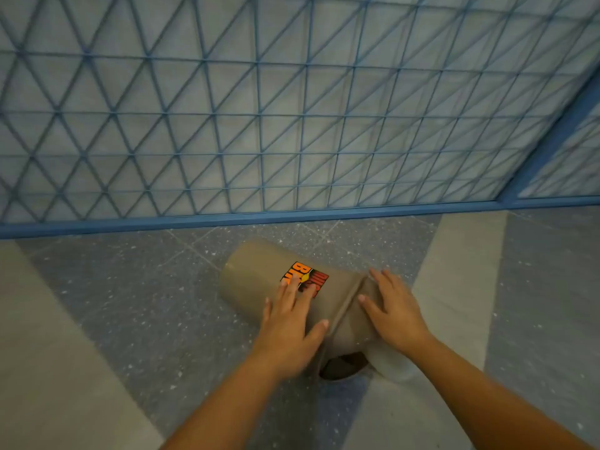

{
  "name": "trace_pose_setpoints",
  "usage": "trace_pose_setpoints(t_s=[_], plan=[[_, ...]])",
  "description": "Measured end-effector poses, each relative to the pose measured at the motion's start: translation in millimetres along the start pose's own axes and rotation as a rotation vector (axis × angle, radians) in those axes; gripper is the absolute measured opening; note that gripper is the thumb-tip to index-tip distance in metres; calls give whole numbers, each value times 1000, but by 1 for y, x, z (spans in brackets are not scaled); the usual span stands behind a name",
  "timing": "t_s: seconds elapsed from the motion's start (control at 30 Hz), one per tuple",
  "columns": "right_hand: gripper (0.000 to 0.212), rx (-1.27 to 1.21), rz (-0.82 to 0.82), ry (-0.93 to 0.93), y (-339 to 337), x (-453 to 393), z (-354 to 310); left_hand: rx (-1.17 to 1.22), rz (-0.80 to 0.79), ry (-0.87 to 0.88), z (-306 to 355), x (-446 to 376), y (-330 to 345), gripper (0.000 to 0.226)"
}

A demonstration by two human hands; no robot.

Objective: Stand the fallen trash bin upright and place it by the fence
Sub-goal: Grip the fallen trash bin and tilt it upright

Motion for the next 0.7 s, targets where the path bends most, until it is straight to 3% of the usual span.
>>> trace_pose_setpoints(t_s=[0.33,0.57,0.7], plan=[[60,-98,-26,19,16,-2,13,-32,-14,-3,4,-5,46,54],[59,-156,-46,41,14,-3,11,252,105,-36,13,6,38,34],[48,-165,-118,17,3,-10,2,341,216,-56,18,4,20,29]])
Point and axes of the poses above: each hand's wrist, its own x-axis away from the middle knuckle, its own y-axis out of the palm, z = x × y, the point moved 6 cm from there along -x, towards the middle knuckle, and after that the axes turned 6 degrees about x, right-handed, at the moved point
